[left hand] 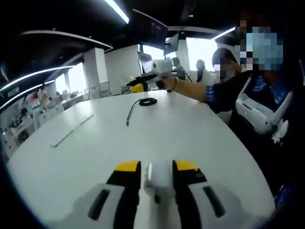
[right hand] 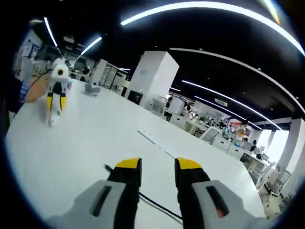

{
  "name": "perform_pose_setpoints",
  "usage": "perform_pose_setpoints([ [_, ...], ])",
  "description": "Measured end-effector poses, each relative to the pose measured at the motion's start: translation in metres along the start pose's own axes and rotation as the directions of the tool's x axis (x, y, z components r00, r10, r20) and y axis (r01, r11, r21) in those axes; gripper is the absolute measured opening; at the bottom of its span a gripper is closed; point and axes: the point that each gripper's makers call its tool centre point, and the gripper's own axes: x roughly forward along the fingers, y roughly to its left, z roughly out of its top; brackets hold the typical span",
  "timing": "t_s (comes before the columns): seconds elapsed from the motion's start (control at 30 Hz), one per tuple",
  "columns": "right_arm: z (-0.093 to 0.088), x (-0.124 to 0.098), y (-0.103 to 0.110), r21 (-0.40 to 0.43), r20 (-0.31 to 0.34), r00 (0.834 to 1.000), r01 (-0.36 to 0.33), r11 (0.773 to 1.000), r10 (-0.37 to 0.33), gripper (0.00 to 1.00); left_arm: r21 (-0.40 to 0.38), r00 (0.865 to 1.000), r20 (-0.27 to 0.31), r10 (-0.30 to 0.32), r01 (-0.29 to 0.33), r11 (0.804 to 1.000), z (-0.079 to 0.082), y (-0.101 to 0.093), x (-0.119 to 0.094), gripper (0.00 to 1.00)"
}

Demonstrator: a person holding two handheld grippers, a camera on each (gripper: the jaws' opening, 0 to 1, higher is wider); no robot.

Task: Plug the desk Type‑C cable into the charger adapter.

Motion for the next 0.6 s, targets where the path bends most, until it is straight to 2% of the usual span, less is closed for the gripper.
perform_pose_setpoints([
  [0.03, 0.000, 0.000, 0.000, 0.000, 0.000, 1.000, 0.000, 1.000, 0.000, 0.28, 0.000, 1.000, 0.000, 0.000, 0.000, 1.000, 0.000, 0.000, 0.000, 0.26],
  [0.07, 0.005, 0.006, 0.008, -0.062, -0.043, 0.996, -0.083, 0.995, 0.081, 0.28, -0.002, 1.000, -0.018, 0.005, -0.005, 1.000, -0.005, 0.000, 0.003, 0.27],
  [0.13, 0.005, 0.009, 0.010, -0.089, -0.076, 0.992, -0.105, 0.990, 0.099, 0.28, -0.008, 1.000, -0.024, 0.003, -0.004, 1.000, -0.007, 0.001, 0.002, 0.28],
  [0.2, 0.001, 0.015, 0.014, -0.171, -0.157, 0.980, -0.151, 0.974, 0.125, 0.28, -0.008, 0.999, -0.031, 0.012, -0.012, 1.000, -0.010, 0.001, 0.002, 0.28],
  [0.33, 0.000, 0.024, 0.028, -0.213, -0.223, 0.955, -0.245, 0.946, 0.197, 0.28, -0.005, 0.999, -0.027, 0.028, -0.028, 1.000, -0.011, 0.003, 0.003, 0.28],
  [0.43, -0.003, 0.030, 0.037, -0.233, -0.278, 0.928, -0.314, 0.920, 0.246, 0.28, 0.004, 0.999, -0.024, 0.037, -0.037, 0.999, -0.011, 0.005, 0.002, 0.28],
  [0.53, -0.008, 0.036, 0.044, -0.243, -0.344, 0.892, -0.387, 0.890, 0.294, 0.27, 0.006, 0.999, -0.021, 0.042, -0.042, 0.999, -0.010, 0.006, 0.002, 0.29],
  [0.6, -0.008, 0.038, 0.046, -0.249, -0.364, 0.877, -0.416, 0.875, 0.313, 0.27, 0.004, 0.999, -0.022, 0.042, -0.042, 0.999, -0.011, 0.007, 0.001, 0.29],
])
